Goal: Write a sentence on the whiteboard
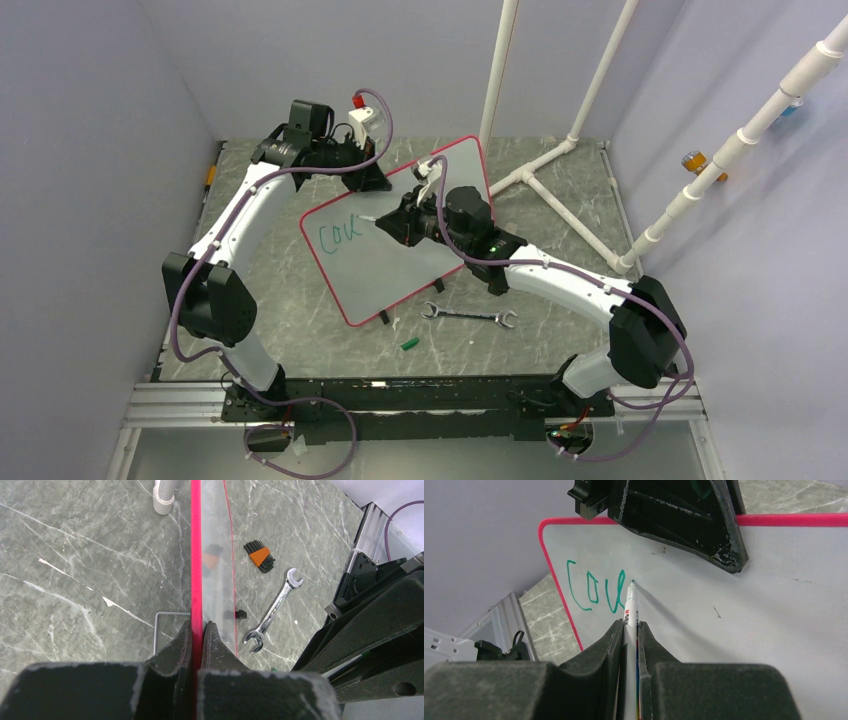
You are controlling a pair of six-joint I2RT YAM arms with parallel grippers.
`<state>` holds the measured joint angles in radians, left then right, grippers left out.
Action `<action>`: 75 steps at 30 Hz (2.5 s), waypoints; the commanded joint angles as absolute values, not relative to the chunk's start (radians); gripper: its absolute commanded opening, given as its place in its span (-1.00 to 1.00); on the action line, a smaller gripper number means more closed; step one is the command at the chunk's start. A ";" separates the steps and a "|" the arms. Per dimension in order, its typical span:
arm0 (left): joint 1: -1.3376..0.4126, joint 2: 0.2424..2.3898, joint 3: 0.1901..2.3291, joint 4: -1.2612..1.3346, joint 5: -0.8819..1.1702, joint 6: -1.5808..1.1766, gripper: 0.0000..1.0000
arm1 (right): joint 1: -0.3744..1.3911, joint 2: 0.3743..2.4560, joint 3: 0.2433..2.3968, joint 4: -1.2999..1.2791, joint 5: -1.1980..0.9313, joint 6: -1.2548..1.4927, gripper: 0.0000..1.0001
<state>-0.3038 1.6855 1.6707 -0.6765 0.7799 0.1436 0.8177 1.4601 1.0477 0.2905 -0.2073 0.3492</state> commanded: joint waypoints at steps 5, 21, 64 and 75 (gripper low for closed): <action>-0.321 1.663 1.650 -0.664 0.696 0.236 -1.00 | 0.809 1.437 0.972 0.328 -0.177 0.366 -1.00; -0.322 1.667 1.652 -0.666 0.695 0.236 -1.00 | 0.811 1.431 0.954 0.350 -0.199 0.396 -1.00; -0.324 1.658 1.657 -0.664 0.676 0.237 -1.00 | 0.786 1.407 1.073 0.255 -0.152 0.359 -1.00; -0.324 1.657 1.664 -0.670 0.674 0.237 -1.00 | 0.784 1.331 1.022 0.230 -0.108 0.331 -1.00</action>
<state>-0.3141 1.6749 1.6699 -0.6792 0.7628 0.1402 0.7876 1.3579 1.0313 0.2264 -0.1551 0.3603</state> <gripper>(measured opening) 0.049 0.150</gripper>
